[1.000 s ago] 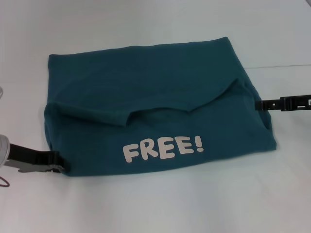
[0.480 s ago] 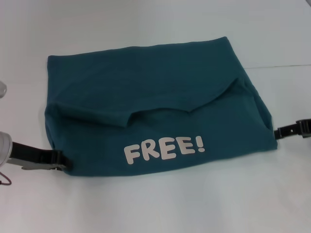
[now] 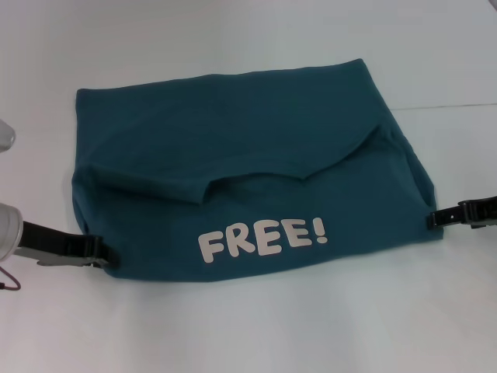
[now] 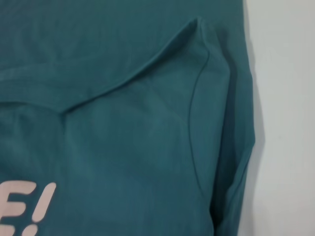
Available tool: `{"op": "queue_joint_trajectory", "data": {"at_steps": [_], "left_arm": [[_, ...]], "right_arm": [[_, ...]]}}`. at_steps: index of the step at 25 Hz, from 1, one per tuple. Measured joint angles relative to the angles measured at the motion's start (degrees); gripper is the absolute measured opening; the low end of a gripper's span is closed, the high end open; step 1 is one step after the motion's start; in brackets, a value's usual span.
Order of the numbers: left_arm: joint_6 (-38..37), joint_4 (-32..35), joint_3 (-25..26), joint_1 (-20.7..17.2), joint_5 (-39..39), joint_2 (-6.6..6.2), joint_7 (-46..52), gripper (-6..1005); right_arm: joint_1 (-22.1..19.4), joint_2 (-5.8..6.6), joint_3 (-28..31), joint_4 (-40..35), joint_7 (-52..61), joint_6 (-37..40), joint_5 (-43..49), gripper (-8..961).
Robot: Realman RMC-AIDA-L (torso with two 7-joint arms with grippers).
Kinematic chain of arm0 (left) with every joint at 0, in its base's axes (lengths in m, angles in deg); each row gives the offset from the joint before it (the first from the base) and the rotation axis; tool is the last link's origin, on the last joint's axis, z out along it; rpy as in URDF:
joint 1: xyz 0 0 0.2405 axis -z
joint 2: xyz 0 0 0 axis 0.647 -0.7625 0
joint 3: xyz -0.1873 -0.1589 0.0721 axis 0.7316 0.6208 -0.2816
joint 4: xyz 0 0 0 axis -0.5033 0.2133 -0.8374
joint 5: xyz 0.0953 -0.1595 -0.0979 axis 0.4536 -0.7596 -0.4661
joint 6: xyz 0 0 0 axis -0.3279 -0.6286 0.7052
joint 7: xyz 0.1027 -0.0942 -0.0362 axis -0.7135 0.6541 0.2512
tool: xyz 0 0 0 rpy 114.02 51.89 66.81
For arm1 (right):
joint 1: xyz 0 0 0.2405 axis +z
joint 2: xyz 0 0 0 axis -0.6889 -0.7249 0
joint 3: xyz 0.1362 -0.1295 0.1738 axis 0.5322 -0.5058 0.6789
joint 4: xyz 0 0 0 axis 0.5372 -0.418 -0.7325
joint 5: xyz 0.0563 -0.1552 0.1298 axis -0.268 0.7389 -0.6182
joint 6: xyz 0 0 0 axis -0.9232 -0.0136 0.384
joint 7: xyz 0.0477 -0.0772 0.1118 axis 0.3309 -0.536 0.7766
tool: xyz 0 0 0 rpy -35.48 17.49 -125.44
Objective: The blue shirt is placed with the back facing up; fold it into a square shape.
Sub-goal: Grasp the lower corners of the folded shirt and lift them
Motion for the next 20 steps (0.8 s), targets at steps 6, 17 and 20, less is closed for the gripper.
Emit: {"op": "queue_joint_trajectory", "data": {"at_steps": [6,17,20], "left_arm": [[-0.21,0.0,-0.1,0.07,0.07,0.0,0.28,111],[-0.69,0.0,-0.14,0.17,0.08,0.21,0.05,110],[-0.68,0.0,-0.14,0.25,0.09,0.21,0.02,110]], "right_arm": [[1.15,0.01,-0.06,3.57,-0.37,-2.81,-0.01,912],[2.57,0.31,-0.14,6.42,-0.73,-5.08,0.37,671],[2.69,0.24,-0.14,6.94,-0.65,-5.62,0.4,552]]}}
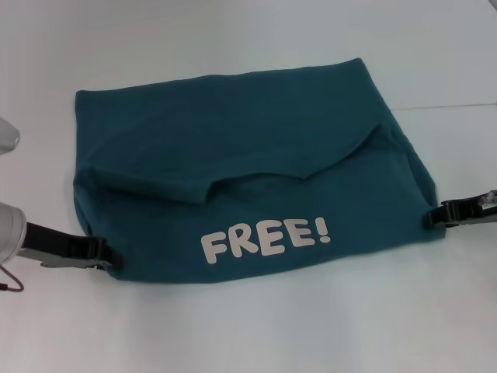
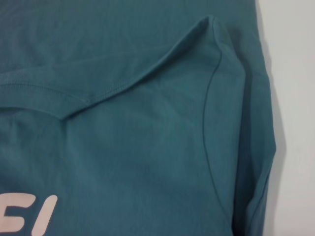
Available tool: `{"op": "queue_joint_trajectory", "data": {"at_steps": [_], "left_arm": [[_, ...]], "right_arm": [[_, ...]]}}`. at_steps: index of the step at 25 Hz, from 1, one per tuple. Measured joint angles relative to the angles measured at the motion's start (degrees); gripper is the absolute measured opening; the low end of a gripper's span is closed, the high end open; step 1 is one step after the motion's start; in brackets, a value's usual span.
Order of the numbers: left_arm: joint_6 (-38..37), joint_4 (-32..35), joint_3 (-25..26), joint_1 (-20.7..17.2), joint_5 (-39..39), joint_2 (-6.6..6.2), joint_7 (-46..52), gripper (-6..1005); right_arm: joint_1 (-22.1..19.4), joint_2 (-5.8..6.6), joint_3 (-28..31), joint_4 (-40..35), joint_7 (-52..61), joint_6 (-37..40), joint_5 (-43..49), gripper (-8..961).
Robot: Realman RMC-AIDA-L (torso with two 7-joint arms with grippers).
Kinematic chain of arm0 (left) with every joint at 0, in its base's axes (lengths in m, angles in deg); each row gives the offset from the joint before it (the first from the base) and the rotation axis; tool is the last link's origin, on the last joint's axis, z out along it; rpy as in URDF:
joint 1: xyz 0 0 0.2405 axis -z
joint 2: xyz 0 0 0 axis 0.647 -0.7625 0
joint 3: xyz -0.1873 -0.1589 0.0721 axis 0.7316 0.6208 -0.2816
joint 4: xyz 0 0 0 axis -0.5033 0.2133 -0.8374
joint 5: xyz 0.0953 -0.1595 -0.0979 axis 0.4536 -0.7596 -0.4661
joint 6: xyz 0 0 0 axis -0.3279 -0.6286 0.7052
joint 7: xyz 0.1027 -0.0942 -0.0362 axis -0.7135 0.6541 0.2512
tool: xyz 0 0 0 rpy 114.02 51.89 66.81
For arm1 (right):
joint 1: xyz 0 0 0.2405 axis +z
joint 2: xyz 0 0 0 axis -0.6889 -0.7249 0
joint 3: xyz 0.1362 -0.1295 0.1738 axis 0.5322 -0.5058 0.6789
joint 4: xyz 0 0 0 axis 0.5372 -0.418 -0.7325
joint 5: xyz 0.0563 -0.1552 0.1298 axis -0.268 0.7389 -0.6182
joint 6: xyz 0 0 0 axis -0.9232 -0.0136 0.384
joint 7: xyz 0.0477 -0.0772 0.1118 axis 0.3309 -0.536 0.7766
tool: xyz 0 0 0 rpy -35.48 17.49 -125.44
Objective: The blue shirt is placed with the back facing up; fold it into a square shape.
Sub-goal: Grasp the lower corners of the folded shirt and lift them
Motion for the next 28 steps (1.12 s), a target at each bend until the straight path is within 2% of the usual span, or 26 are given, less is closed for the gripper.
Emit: {"op": "queue_joint_trajectory", "data": {"at_steps": [3,14,19,23,24,25,28], "left_arm": [[-0.01,0.0,0.0,0.02,0.0,-0.03,0.0,110],[-0.12,0.0,0.01,-0.07,0.0,-0.02,-0.07,111],[-0.26,0.0,-0.02,-0.11,0.05,-0.03,-0.08,111],[-2.1,0.0,-1.26,-0.03,0.3,-0.4,-0.04,110],[-3.08,0.04,-1.63,0.02,0.33,-0.6,0.04,110],[-3.97,0.16,-1.78,0.05,0.38,-0.8,0.13,110],[-8.0,0.89,-2.28,0.11,0.62,-1.74,0.42,110]], "right_arm": [[0.24,-0.01,0.0,0.79,0.01,-0.29,0.01,391],[0.52,-0.19,-0.62,2.47,-0.69,-2.13,-0.2,354],[0.29,-0.2,-1.38,2.08,-1.06,-0.92,-0.29,197],[0.52,0.33,-1.48,1.39,-2.54,3.77,-0.19,66],[0.74,0.71,-2.2,0.35,-3.32,7.87,0.05,32],[0.74,0.71,-2.2,0.35,-3.32,7.87,0.05,32],[0.83,1.42,-4.88,-1.82,-3.66,14.4,0.14,31]]}}
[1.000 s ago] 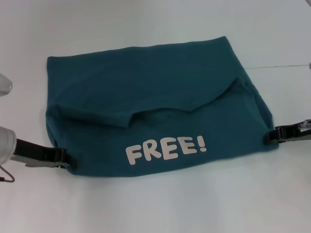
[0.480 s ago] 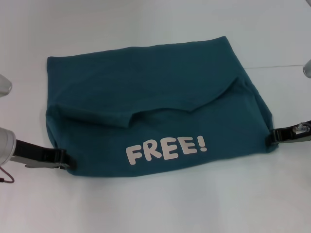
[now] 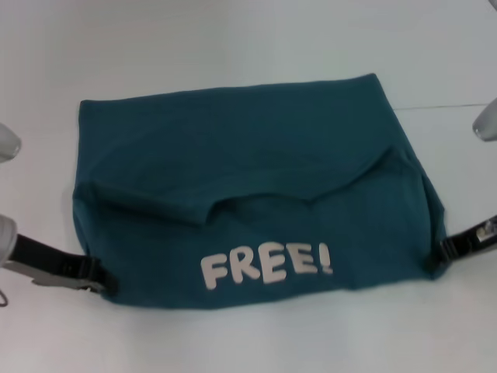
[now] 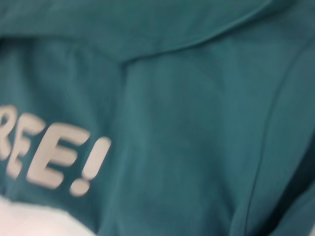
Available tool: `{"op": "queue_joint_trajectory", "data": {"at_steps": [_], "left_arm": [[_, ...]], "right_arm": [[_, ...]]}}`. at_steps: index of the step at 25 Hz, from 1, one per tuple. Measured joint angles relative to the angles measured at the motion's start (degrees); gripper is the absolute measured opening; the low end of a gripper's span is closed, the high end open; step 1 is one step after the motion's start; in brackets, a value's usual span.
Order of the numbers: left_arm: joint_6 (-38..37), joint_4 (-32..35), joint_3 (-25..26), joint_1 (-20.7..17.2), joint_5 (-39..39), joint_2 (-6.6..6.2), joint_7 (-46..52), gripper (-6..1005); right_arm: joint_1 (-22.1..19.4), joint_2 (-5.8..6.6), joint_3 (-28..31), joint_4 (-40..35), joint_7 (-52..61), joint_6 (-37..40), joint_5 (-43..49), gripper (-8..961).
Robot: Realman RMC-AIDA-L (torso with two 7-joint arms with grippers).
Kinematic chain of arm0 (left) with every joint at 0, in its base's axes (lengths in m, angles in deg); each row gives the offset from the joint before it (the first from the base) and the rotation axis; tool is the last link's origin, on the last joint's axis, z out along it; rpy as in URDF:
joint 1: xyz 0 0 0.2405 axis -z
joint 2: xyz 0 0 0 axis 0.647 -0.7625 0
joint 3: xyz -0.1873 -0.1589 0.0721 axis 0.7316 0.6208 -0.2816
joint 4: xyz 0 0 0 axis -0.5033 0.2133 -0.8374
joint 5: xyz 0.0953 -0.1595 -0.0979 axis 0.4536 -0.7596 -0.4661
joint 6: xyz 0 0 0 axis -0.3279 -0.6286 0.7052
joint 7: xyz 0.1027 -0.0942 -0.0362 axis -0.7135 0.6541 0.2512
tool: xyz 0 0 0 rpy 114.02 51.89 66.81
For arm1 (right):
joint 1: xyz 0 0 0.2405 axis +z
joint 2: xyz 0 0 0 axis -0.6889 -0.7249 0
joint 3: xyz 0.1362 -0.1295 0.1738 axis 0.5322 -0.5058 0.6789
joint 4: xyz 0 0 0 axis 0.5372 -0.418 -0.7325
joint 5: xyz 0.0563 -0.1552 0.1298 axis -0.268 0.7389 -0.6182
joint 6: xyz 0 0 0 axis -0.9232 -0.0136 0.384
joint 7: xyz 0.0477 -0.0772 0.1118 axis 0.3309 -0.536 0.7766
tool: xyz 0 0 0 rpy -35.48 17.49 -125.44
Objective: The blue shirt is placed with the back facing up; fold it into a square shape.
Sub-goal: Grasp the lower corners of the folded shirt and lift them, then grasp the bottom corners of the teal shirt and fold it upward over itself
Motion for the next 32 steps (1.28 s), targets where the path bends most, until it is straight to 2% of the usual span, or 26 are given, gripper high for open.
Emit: {"op": "queue_joint_trajectory", "data": {"at_steps": [5,11,14,20,25,32], "left_arm": [[-7.29,1.17,0.07,0.18,2.99,-1.16,0.13,110],[-14.21,2.73,-0.01,0.04,9.75,-1.04,1.04,111],[-17.96,2.78,-0.3,-0.01,10.3,-1.04,0.74,111],[-24.69,3.86,-4.76,-1.43,10.48,-0.34,1.35,111],[-28.92,6.14,-4.78,-3.58,10.5,0.46,2.07,111],[-30.95,7.04,-3.01,-5.5,9.74,0.85,1.16,110]], "right_arm": [[0.13,-0.04,-6.44,-4.19,-0.6,12.08,0.02,31],[0.46,-0.93,-11.35,-7.58,-2.31,23.69,0.05,31],[0.45,-1.27,-12.56,-7.81,-2.93,27.15,0.05,31],[-0.97,-1.54,-17.49,-7.38,-3.7,29.52,-0.16,31],[-3.05,-1.53,-22.69,-5.88,-4.83,29.94,-1.92,31],[-4.71,0.47,-21.49,-5.7,-5.0,29.94,-6.94,32]]}}
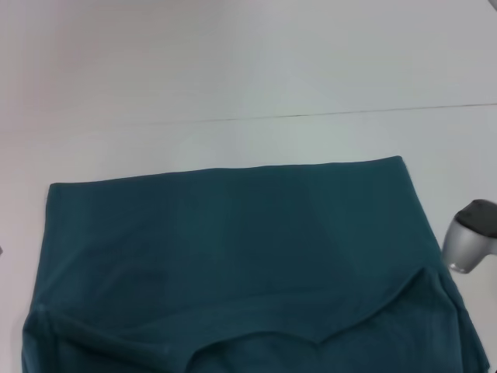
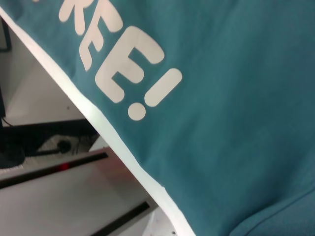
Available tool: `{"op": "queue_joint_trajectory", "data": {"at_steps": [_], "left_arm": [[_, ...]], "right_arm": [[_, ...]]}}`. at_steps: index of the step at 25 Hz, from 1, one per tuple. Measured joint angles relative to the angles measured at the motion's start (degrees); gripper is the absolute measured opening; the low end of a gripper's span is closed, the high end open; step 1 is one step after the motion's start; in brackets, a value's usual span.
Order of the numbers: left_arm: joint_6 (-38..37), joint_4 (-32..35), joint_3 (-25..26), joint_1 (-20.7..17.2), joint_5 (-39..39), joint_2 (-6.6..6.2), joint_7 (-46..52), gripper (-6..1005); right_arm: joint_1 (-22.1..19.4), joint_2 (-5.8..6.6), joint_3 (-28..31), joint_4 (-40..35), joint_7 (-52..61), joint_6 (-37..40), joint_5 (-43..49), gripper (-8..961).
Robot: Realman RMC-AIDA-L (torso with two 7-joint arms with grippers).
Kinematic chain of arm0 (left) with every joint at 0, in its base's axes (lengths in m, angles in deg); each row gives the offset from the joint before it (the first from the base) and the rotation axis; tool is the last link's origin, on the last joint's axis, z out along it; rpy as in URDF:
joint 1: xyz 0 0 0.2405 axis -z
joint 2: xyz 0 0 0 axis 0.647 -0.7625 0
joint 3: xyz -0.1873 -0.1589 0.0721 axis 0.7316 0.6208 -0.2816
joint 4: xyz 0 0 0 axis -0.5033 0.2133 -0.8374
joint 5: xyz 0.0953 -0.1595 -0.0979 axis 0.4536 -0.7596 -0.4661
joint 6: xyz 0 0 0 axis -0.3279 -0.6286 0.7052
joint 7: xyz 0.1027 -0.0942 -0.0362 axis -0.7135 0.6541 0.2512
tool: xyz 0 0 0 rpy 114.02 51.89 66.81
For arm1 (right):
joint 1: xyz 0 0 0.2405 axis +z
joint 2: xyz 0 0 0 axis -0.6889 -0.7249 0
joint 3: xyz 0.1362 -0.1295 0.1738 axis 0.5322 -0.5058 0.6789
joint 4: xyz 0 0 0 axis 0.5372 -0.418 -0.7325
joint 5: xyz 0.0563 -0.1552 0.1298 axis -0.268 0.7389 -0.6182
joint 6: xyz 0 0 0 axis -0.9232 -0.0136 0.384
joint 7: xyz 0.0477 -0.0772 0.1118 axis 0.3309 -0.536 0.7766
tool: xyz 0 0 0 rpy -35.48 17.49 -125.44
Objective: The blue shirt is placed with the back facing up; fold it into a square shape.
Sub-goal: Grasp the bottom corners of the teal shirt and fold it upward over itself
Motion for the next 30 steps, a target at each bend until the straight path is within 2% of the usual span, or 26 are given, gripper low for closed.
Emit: {"op": "queue_joint_trajectory", "data": {"at_steps": [3,7,11,15,18,23,25,30], "left_arm": [[-0.34,0.21,2.36,-0.09,-1.5,-0.08,-0.94,110],[-0.23,0.15,9.38,0.97,-6.65,-1.59,-2.48,110],[1.36,-0.32,14.55,1.9,-10.69,-2.87,-3.5,109],[5.21,-0.17,18.68,2.31,-13.11,-3.93,-3.81,109],[8.73,-0.28,21.33,2.52,-14.64,-4.45,-3.84,110],[16.11,-0.15,21.72,2.57,-17.02,-4.54,-3.87,110],[19.07,-0.41,21.66,2.57,-18.27,-4.36,-3.88,110],[24.8,-1.34,21.15,2.7,-20.56,-3.83,-4.36,109]], "right_arm": [[-0.98,0.72,4.09,-1.64,-0.85,-0.08,-1.27,32],[-1.17,1.96,14.98,-4.15,-3.31,-0.33,-2.34,32],[0.57,3.27,25.48,-3.21,-4.26,-0.77,-2.76,32],[2.8,4.02,35.94,-3.06,-3.19,-1.98,-2.87,32],[3.42,4.75,37.74,-2.82,-2.82,-4.89,-2.88,32],[3.96,5.38,38.08,-2.61,-0.76,-12.78,-4.15,32],[4.34,5.25,38.13,-2.61,-0.19,-15.43,-4.41,32],[5.0,3.72,37.94,-2.06,1.09,-22.9,-7.9,31]]}}
